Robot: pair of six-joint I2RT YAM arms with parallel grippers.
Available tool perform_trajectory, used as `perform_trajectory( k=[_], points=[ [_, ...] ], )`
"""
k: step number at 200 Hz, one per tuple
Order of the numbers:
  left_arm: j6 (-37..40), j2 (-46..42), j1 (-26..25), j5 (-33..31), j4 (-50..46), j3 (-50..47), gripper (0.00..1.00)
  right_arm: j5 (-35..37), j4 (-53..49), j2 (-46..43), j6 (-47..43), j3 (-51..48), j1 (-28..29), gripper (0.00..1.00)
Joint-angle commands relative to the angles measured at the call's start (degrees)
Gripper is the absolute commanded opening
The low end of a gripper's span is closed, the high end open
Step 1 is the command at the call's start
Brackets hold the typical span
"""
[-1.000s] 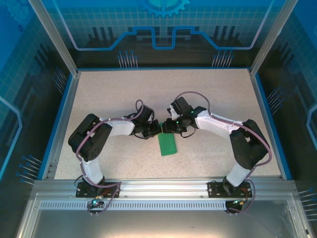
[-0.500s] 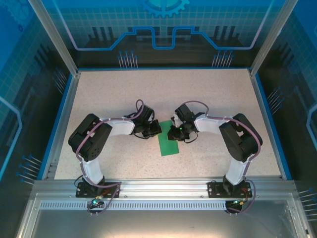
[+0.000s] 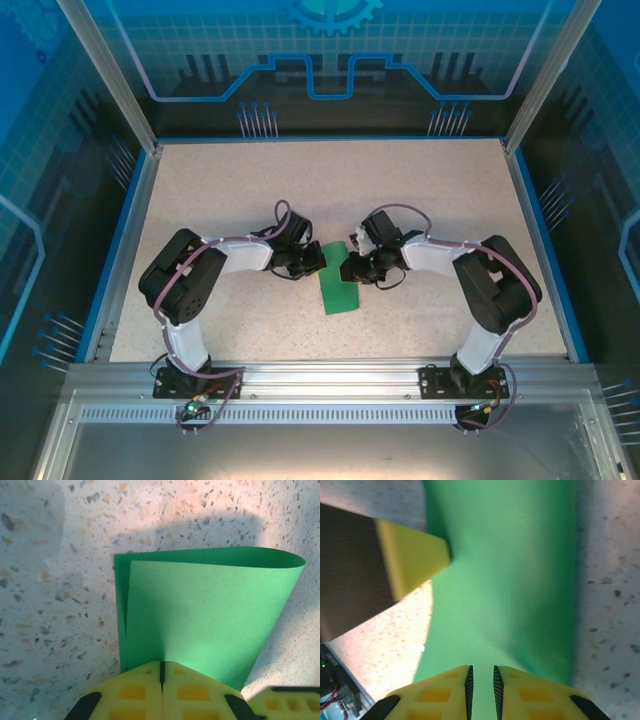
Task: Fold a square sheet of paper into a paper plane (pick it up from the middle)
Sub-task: First fold in half a square sheet of paper at the center of the table.
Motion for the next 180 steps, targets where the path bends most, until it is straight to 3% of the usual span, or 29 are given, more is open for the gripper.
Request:
perform_trajectory(
  k=[1, 81, 135, 180],
  points=[
    [1.0, 3.0, -0.5, -3.5, -6.0, -0.3, 0.06, -0.6, -0.8, -2.2, -0.2, -1.8, 1.6, 0.21],
    [1.0, 3.4, -0.5, -3.5, -5.8, -0.3, 0.05, 1.1, -2.2, 1.2, -1.1, -6.3, -0.1, 0.18],
    [0.9, 3.5, -0.5, -3.5, -5.6, -0.3, 0.05, -1.6, -2.7, -7.0, -0.4, -8.9, -0.1, 0.18],
    [1.0, 3.6, -0.5, -3.6, -5.4, -0.3, 0.05, -0.8, -2.7, -5.5, -0.1, -13.0, -0.1, 0.17]
  ],
)
